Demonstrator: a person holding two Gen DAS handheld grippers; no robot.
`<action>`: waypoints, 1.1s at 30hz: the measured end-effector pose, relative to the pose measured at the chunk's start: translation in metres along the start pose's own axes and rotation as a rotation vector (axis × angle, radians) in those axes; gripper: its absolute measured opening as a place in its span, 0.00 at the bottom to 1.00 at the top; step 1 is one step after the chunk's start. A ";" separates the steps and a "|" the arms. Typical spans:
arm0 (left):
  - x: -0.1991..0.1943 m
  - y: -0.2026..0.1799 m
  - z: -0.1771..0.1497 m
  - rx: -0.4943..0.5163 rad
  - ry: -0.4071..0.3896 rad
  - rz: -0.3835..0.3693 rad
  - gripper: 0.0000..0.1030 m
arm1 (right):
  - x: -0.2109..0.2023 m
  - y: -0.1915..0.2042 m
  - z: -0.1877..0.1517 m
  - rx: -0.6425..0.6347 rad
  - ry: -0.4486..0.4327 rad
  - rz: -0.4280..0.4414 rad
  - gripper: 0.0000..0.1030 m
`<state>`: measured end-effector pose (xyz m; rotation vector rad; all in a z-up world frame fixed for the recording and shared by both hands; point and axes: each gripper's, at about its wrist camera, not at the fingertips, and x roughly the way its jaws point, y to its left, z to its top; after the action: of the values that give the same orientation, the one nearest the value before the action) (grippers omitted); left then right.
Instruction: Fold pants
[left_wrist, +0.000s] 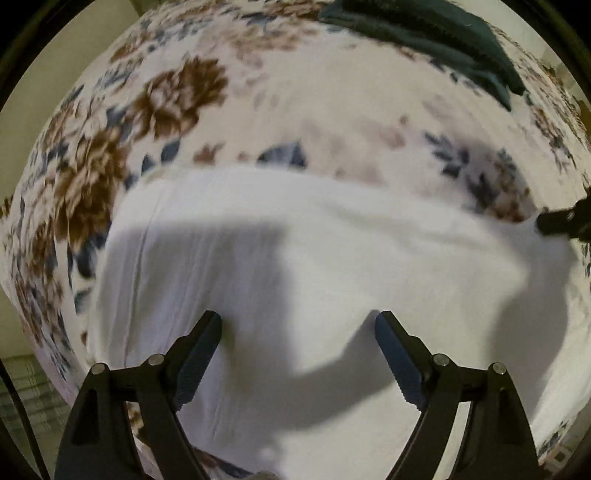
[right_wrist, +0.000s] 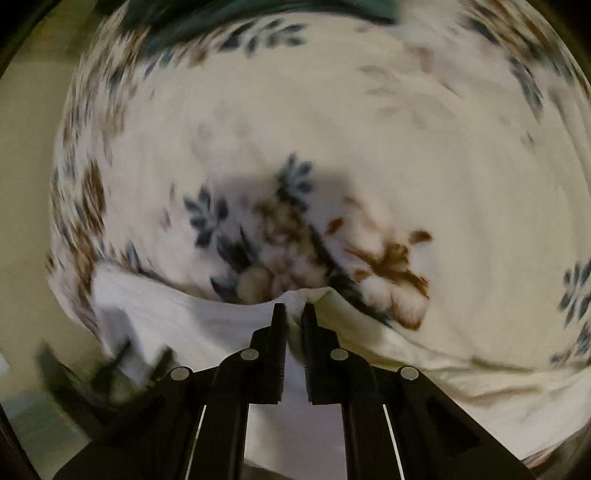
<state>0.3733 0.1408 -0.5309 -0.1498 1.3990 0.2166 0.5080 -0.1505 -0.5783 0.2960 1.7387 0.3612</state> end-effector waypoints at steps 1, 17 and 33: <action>0.001 0.002 -0.001 -0.004 0.003 -0.001 0.82 | 0.001 0.001 0.001 -0.001 0.000 -0.001 0.08; 0.000 0.012 0.021 0.001 0.009 -0.020 0.82 | 0.009 -0.021 0.028 0.019 0.008 -0.173 0.00; 0.002 -0.009 0.011 0.008 0.014 -0.042 0.82 | 0.044 -0.060 0.016 0.092 0.326 0.159 0.12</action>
<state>0.3866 0.1351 -0.5311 -0.1744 1.4089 0.1758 0.5152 -0.1873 -0.6445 0.4638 2.0610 0.4654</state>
